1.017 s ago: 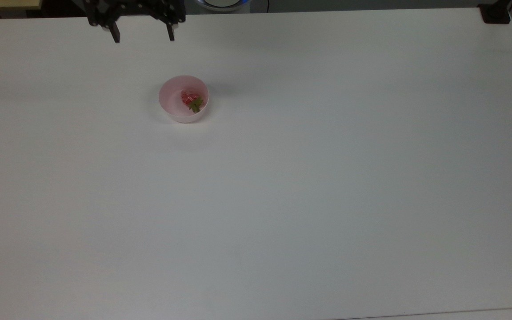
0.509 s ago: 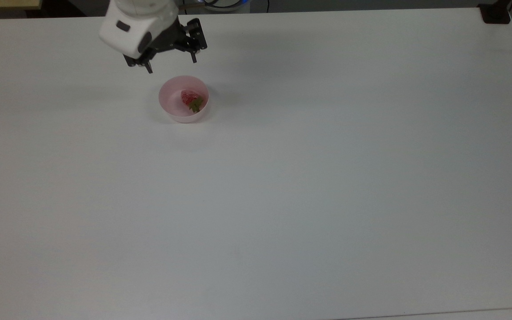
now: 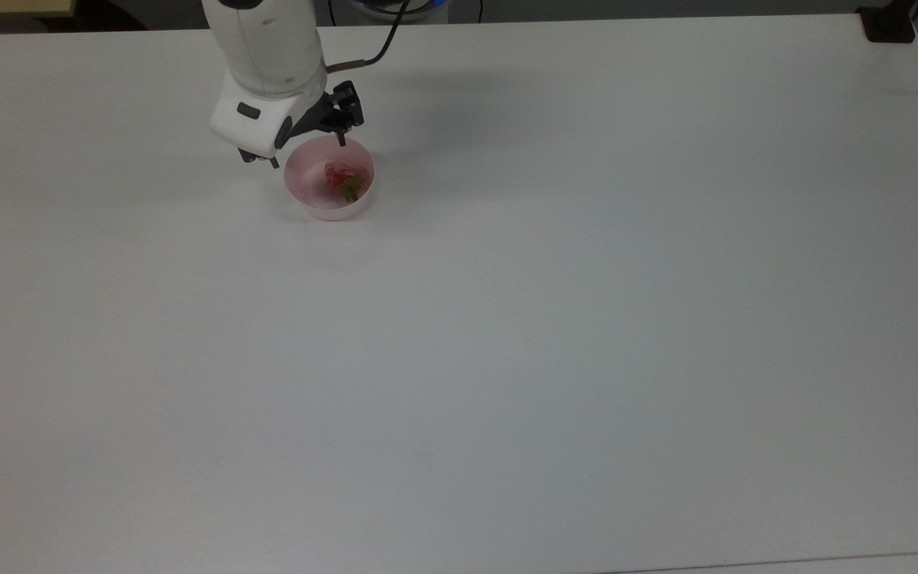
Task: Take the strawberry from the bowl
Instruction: 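Move the open gripper over the pink bowl and lower it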
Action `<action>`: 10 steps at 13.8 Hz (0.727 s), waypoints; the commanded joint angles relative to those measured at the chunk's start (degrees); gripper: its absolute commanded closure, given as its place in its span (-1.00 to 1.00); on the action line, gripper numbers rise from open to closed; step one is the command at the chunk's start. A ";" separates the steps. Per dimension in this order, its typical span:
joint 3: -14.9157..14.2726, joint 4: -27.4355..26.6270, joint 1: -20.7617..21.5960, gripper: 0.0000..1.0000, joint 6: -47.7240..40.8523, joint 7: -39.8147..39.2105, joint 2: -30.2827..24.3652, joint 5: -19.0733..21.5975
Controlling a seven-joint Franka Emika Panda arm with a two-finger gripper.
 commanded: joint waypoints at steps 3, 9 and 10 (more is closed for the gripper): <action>-2.80 -0.98 3.47 -0.74 3.10 -2.87 3.21 -3.14; -2.80 -0.98 4.88 -0.68 4.26 -2.43 4.54 -3.23; -2.80 -1.07 5.06 -0.67 4.26 -2.43 4.62 -3.32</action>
